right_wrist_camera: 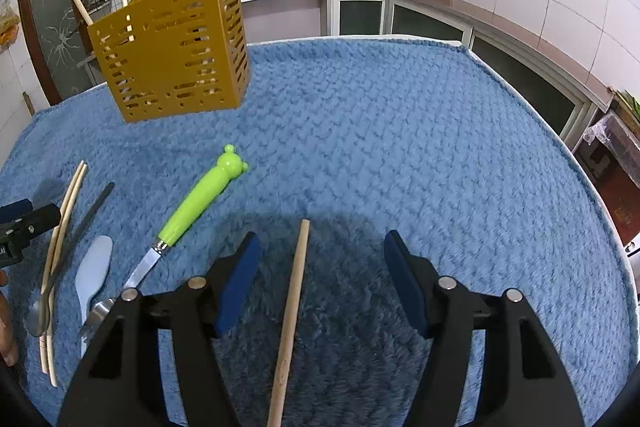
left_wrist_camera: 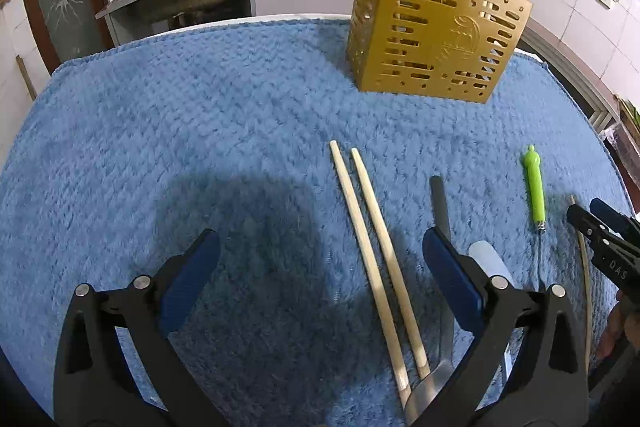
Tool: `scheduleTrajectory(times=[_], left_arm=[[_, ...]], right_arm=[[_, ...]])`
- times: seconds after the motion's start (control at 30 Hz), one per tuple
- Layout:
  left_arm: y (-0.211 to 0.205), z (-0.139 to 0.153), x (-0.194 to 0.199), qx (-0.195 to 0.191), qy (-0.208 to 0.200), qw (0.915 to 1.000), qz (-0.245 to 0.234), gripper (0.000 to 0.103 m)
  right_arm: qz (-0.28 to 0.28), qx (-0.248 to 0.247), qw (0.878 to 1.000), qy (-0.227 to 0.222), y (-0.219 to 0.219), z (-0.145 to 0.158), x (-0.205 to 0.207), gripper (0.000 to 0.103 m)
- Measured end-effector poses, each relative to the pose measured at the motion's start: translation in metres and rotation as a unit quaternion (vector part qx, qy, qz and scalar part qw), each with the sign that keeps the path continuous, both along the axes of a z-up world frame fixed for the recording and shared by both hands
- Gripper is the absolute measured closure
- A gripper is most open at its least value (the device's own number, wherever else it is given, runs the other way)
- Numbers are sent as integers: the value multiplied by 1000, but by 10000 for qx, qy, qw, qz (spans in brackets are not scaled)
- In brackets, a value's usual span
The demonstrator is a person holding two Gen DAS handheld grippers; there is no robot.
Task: Organize utensils
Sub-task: 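Lower the right tool onto a third chopstick and close on it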
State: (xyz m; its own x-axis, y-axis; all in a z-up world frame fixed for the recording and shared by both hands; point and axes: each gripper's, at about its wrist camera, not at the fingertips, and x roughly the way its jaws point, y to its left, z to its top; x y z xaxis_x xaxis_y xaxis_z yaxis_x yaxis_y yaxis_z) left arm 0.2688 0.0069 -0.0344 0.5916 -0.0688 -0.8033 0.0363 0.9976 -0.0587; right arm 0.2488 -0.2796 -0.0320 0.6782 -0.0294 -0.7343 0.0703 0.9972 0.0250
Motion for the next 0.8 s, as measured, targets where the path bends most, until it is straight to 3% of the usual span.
scheduleTrajectory(times=[0.17, 0.23, 0.3, 0.37, 0.53, 0.67, 0.73, 0.8], left_arm=[[7, -2, -1, -295, 4, 9996, -27, 6], [8, -1, 0, -330, -25, 9995, 3, 11], [7, 1, 0, -388, -25, 9992, -47, 35], [8, 4, 1, -470, -45, 9988, -84, 51], [0, 10, 7, -378, 3, 9990, -252, 61], [-10, 4, 19, -186, 319, 9987, -350, 85], [-9, 2, 23, -201, 402, 9985, -318, 90], [-10, 2, 27, -248, 479, 9981, -313, 94]], right_arm=[[3, 19, 10000, -9, 0, 0, -1, 39], [-1, 15, 10000, -18, -1, 1, -1, 39], [13, 5, 10000, -22, -1, 1, -1, 39], [26, -10, 10000, -30, -1, 2, -2, 39], [43, -50, 10000, 30, 0, 2, -1, 39], [8, -126, 9999, 114, 3, 1, 0, 41], [17, -62, 9997, 216, 3, 0, 0, 58], [30, 19, 9995, 307, 0, 0, -1, 65]])
